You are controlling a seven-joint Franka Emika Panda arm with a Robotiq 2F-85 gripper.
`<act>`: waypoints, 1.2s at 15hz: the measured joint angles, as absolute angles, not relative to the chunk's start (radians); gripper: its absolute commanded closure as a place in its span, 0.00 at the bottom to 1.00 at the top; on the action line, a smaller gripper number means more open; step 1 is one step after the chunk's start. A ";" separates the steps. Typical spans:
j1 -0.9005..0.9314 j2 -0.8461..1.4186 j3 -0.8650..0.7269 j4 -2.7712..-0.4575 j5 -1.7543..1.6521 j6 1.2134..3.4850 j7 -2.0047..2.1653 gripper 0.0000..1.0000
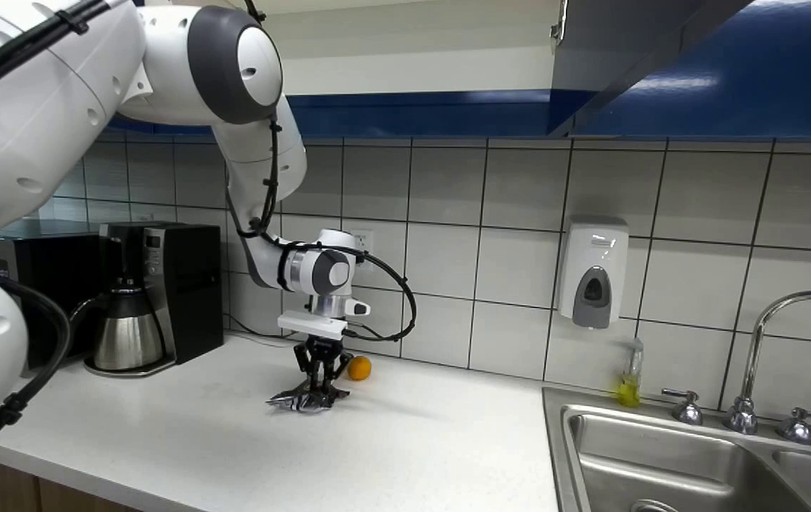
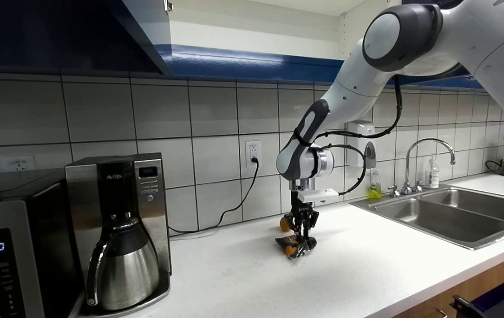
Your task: Put the black packet in the upper cabinet.
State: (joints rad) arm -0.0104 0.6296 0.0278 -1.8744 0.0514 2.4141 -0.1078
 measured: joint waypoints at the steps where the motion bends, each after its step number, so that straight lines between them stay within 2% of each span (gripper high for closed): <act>1: -0.011 0.630 0.028 -1.872 0.051 2.414 -0.108 1.00; 18: -0.017 0.629 0.027 -1.846 0.051 2.414 -0.109 0.99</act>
State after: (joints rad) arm -0.0167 0.6290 0.0275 -1.8458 0.0513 2.4136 -0.1086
